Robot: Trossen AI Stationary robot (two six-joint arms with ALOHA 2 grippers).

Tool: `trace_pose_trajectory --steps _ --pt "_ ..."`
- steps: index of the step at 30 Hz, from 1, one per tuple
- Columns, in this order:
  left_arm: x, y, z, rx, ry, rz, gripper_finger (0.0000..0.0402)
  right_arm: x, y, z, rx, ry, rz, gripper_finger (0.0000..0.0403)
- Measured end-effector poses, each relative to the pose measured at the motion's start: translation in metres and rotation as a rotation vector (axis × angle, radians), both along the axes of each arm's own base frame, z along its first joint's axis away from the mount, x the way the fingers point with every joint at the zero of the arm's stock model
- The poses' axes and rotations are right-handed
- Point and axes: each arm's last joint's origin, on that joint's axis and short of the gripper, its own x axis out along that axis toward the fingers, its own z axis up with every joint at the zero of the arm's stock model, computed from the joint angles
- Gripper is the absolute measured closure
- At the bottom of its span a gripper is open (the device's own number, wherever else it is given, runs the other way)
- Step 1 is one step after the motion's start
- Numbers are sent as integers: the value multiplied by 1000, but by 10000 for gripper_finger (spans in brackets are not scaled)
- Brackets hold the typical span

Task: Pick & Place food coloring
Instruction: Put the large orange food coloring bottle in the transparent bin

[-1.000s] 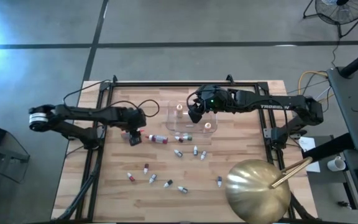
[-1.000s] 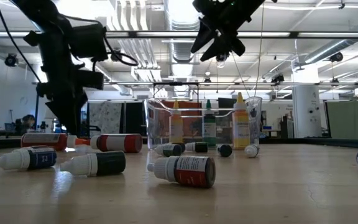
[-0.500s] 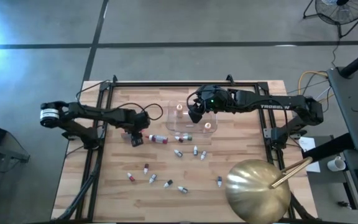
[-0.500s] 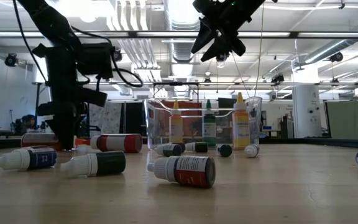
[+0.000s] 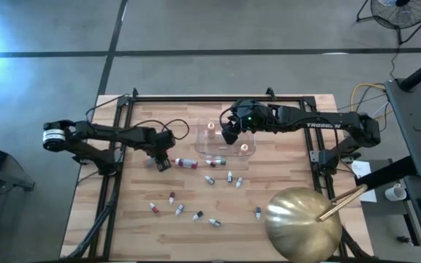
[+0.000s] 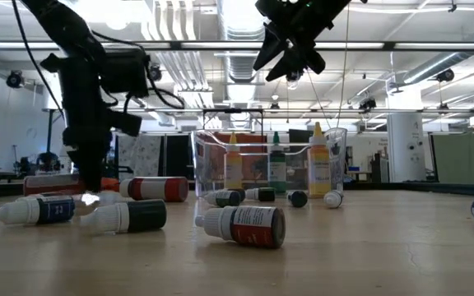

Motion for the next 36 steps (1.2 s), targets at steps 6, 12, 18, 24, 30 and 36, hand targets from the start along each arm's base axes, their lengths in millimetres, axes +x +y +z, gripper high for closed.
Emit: trace_pose_trajectory --steps 6,12,18,24,30,36 --pt "-2 -1 34 -8 -195 114 308 0 0 0 1 3 0 211" --pt "-2 -8 112 130 -571 144 308 0 0 0 2 7 2 211" --pt "-15 -11 137 360 -693 145 305 -1 0 -1 4 15 4 211" --pt "-19 -14 98 237 -630 291 273 -1 0 -1 4 18 4 211" --pt "-28 -17 57 180 -547 377 297 -1 0 -1 5 18 3 211" --pt "-32 -19 40 108 -528 400 332 -1 0 -2 9 20 0 211"
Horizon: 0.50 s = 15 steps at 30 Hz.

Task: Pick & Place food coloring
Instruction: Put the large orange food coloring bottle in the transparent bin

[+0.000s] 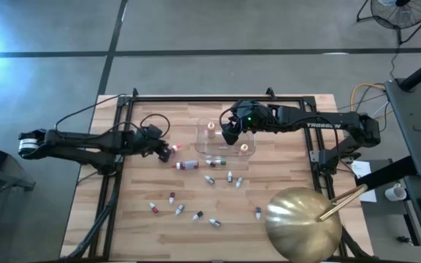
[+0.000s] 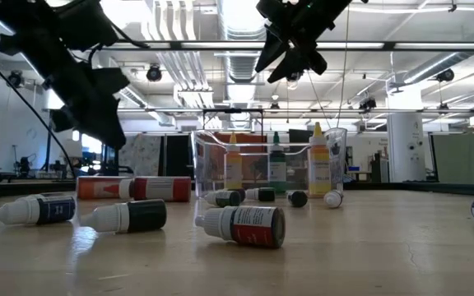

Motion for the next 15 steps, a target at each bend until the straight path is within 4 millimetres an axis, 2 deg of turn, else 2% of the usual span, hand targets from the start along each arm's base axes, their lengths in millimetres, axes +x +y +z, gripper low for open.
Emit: trace_pose_trajectory --steps 4,7,11,15 --pt "4 1 4 -28 -5 -59 337 0 0 0 0 0 -1 211" --pt "8 8 -1 -111 12 -64 330 0 0 0 0 -1 -2 211" --pt "17 22 -13 -262 62 -64 305 0 0 0 0 -7 -5 211" --pt "31 32 -17 -250 124 -88 278 0 0 1 14 -16 -18 211"
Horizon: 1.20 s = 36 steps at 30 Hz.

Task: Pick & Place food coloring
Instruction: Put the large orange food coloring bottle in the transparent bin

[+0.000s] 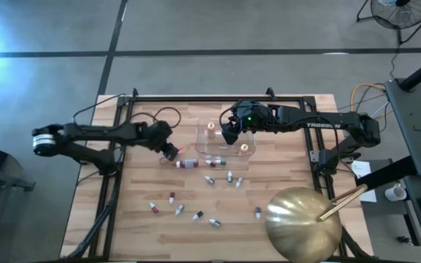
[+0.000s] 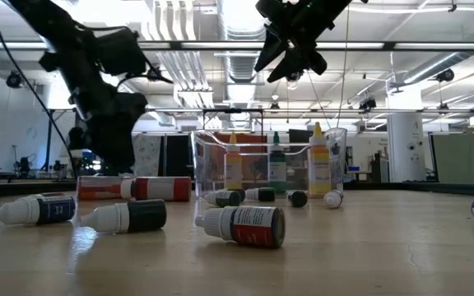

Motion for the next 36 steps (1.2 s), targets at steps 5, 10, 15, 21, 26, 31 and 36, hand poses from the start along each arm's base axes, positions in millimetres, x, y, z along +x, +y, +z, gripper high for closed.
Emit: trace_pose_trajectory --steps 5,10,15,21,26,31,36 --pt "22 8 -3 25 56 -70 257 0 1 0 9 -5 -6 211" --pt "40 13 -15 0 125 -135 253 0 1 0 23 -11 -18 211" --pt "49 15 -28 -34 222 -176 253 0 1 -1 33 -12 -26 211" --pt "53 17 -28 -22 260 -196 281 0 1 -1 37 -11 -30 211" --pt "51 17 -23 7 262 -186 310 0 1 -1 36 -10 -30 211" --pt "47 18 -6 95 226 -148 310 0 0 -1 26 -8 -40 211" --pt "42 20 29 286 62 -13 310 0 0 -1 14 -6 -51 211"
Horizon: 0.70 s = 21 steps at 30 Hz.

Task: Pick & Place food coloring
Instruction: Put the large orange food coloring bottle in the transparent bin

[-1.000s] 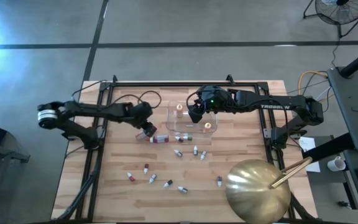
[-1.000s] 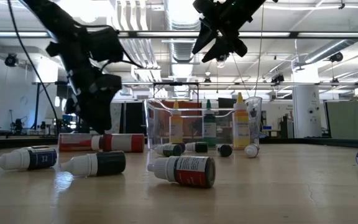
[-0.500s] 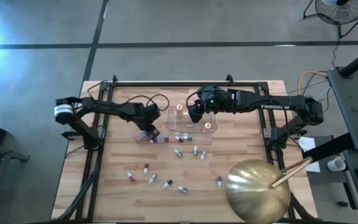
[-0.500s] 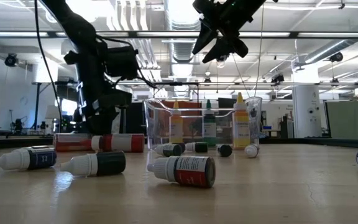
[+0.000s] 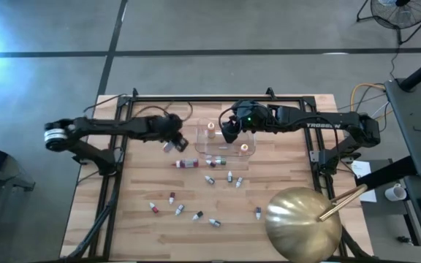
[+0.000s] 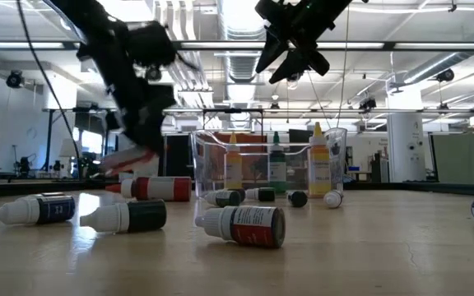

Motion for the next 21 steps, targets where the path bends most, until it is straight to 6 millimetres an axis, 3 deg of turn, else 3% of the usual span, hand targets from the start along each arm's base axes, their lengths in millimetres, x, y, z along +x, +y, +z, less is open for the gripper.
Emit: trace_pose_trajectory --steps 4,7,9,15,18,21 --pt "-4 -9 28 158 -312 -25 310 0 -1 0 -29 7 -22 211" --pt "-9 -20 38 241 -534 -65 310 -1 -1 0 -47 15 -22 211" --pt "-16 -25 33 271 -591 -27 310 -1 -1 0 -49 16 -20 211" --pt "-37 -36 -15 293 -483 110 286 -1 -1 0 -62 24 -8 211" --pt "-40 -39 -23 267 -489 121 282 -1 -2 0 -64 26 -9 211" --pt "-41 -38 -24 296 -490 133 308 -1 -3 0 -76 28 -25 211"
